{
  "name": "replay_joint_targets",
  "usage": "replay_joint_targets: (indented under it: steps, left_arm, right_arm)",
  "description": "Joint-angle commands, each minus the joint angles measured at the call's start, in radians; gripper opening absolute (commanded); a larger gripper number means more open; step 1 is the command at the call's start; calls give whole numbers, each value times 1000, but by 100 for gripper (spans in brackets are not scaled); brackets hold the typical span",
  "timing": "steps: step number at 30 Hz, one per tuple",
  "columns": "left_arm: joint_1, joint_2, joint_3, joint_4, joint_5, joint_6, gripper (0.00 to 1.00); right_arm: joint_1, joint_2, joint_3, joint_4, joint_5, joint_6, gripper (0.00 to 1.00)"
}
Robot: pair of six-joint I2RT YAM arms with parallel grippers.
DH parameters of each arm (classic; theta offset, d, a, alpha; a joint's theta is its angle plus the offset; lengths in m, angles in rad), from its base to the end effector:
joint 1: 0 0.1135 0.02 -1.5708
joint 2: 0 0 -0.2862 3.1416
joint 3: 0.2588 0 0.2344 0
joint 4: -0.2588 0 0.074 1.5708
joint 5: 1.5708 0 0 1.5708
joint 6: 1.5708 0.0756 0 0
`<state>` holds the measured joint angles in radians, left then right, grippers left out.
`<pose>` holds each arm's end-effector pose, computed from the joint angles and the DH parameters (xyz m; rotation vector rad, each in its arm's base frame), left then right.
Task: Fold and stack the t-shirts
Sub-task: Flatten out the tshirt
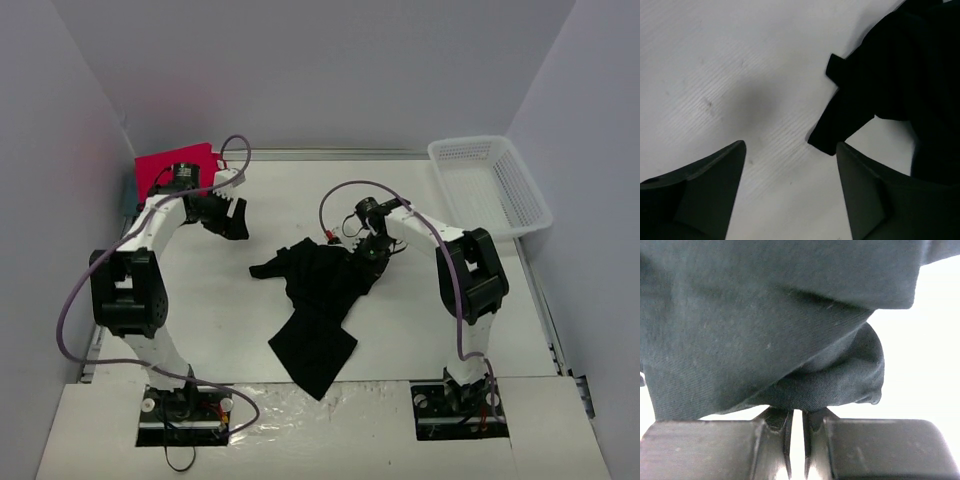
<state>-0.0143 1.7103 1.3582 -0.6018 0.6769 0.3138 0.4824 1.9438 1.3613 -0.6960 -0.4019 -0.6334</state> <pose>0.3694 -0.0526 0.2667 0.6439 2.2757 -0.7063 0.3299 0.2061 0.1680 -1.5391 2.3094 0.5326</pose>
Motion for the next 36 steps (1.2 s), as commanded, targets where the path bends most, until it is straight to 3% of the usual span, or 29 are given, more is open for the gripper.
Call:
replay_joint_targets:
  steps: [1, 4, 14, 18, 23, 26, 27, 28, 36]
  left_arm:
    - [-13, 110, 120, -130, 122, 11, 67]
    - [-36, 186, 168, -153, 150, 15, 54]
    - [-214, 201, 53, -161, 85, 137, 63]
    - [-249, 225, 25, -165, 118, 156, 56]
    - [-280, 278, 35, -155, 18, 145, 52]
    - [-280, 279, 38, -136, -14, 127, 30]
    - [-280, 279, 39, -132, -23, 120, 8]
    - [-280, 273, 41, -128, -40, 111, 3]
    - [-280, 152, -1, -47, -184, 71, 2]
  right_arm:
    - [-5, -13, 18, -51, 14, -14, 0]
    - [-8, 7, 24, -51, 11, -5, 0]
    - [-13, 76, 67, -51, 11, 12, 0]
    - [-13, 93, 76, -51, 8, 17, 0]
    - [-13, 99, 75, -48, -3, 18, 0]
    - [-13, 96, 70, -49, 1, 17, 0]
    - [-13, 96, 68, -50, 6, 17, 0]
    - [-14, 93, 65, -48, 9, 17, 0]
    - [-30, 58, 61, -50, 28, 17, 0]
